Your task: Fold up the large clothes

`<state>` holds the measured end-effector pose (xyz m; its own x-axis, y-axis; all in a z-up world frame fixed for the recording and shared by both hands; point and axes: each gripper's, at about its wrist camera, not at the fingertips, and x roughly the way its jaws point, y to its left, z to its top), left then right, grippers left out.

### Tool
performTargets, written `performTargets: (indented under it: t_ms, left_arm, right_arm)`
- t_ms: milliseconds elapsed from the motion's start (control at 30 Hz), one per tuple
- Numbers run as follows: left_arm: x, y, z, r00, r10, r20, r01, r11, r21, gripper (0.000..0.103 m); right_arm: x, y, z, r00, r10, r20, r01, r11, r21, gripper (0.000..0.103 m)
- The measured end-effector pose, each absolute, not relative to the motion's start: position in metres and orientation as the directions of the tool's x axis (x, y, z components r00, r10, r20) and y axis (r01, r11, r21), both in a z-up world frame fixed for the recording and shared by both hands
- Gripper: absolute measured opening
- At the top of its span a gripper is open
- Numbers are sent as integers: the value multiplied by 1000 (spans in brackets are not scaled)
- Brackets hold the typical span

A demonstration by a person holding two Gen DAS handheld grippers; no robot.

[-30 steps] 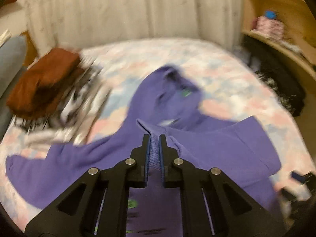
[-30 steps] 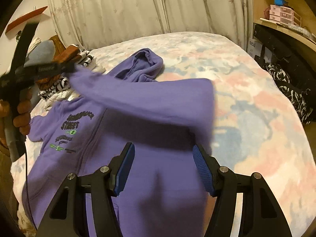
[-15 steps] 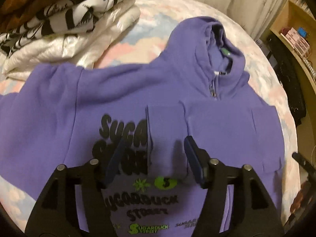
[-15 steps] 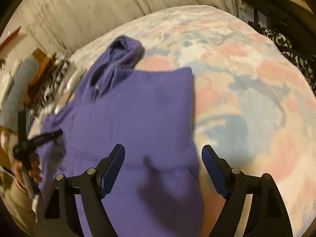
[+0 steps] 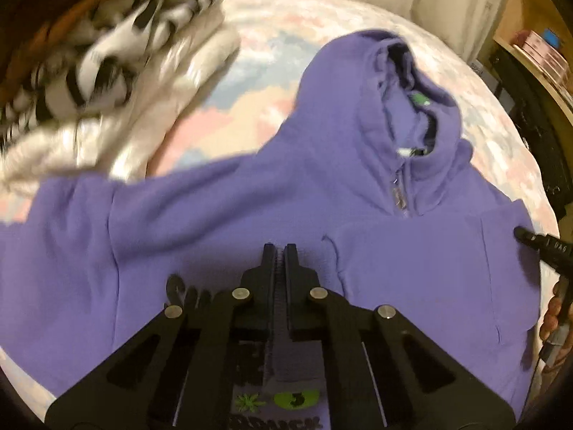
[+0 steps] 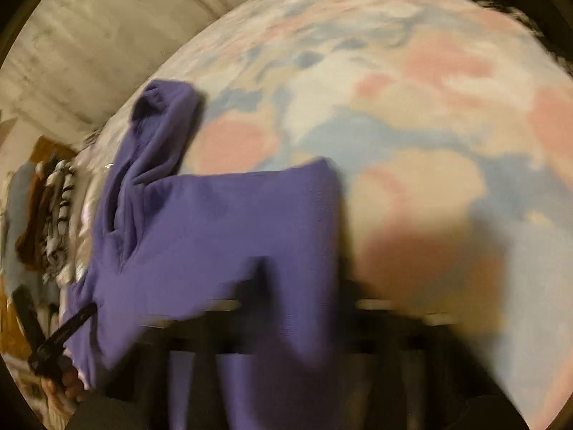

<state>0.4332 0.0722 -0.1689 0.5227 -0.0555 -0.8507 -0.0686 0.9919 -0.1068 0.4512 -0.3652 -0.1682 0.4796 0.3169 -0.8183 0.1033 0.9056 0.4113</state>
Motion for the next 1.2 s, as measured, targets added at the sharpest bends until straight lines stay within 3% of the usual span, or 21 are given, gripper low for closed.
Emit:
performTargets:
  t_ms: [100, 267, 333, 433, 500, 667, 700, 767, 833, 967, 1133, 1200]
  left_arm:
    - [437, 69, -167, 558, -31, -829, -64, 995, -80, 2]
    - [437, 66, -181, 525, 1, -851, -63, 997, -38, 3]
    - [433, 70, -179, 519, -19, -855, -68, 996, -64, 7]
    - [423, 81, -172, 501, -92, -860, -85, 984, -154, 22]
    - [410, 85, -166, 507, -107, -855, -91, 980, -177, 29]
    - [383, 72, -173, 480, -123, -869, -45, 985, -165, 29]
    - [379, 68, -175, 482, -105, -870, -39, 989, -141, 29]
    - [373, 61, -180, 496, -56, -867, -35, 996, -84, 28]
    - [368, 56, -183, 520, -10, -854, -30, 999, -30, 26]
    - [363, 51, -184, 529, 34, -848, -22, 999, 26, 25]
    - [350, 50, -166, 537, 20, -843, 4, 1000, 26, 25]
    - [339, 48, -156, 549, 9, -836, 18, 1000, 22, 25]
  right_arm:
    - [448, -364, -155, 558, 279, -781, 98, 913, 396, 14]
    - [453, -356, -169, 493, 258, -831, 99, 932, 348, 15]
    - [447, -357, -162, 471, 278, -837, 97, 927, 362, 36]
    - [411, -359, -147, 479, 291, -828, 57, 931, 360, 64]
    - [390, -362, -142, 477, 297, -827, 34, 934, 355, 64]
    - [338, -361, -152, 428, 300, -852, -5, 944, 329, 64]
    - [332, -357, -156, 416, 274, -867, -12, 955, 296, 62]
    - [320, -354, -163, 406, 250, -879, -25, 964, 263, 41]
    - [314, -354, -161, 431, 224, -874, -10, 970, 243, 34]
    - [307, -355, -167, 431, 199, -880, 20, 973, 229, 35]
    - [298, -357, -150, 441, 135, -887, 35, 985, 168, 52]
    - [286, -355, -138, 462, 117, -879, 24, 989, 144, 52]
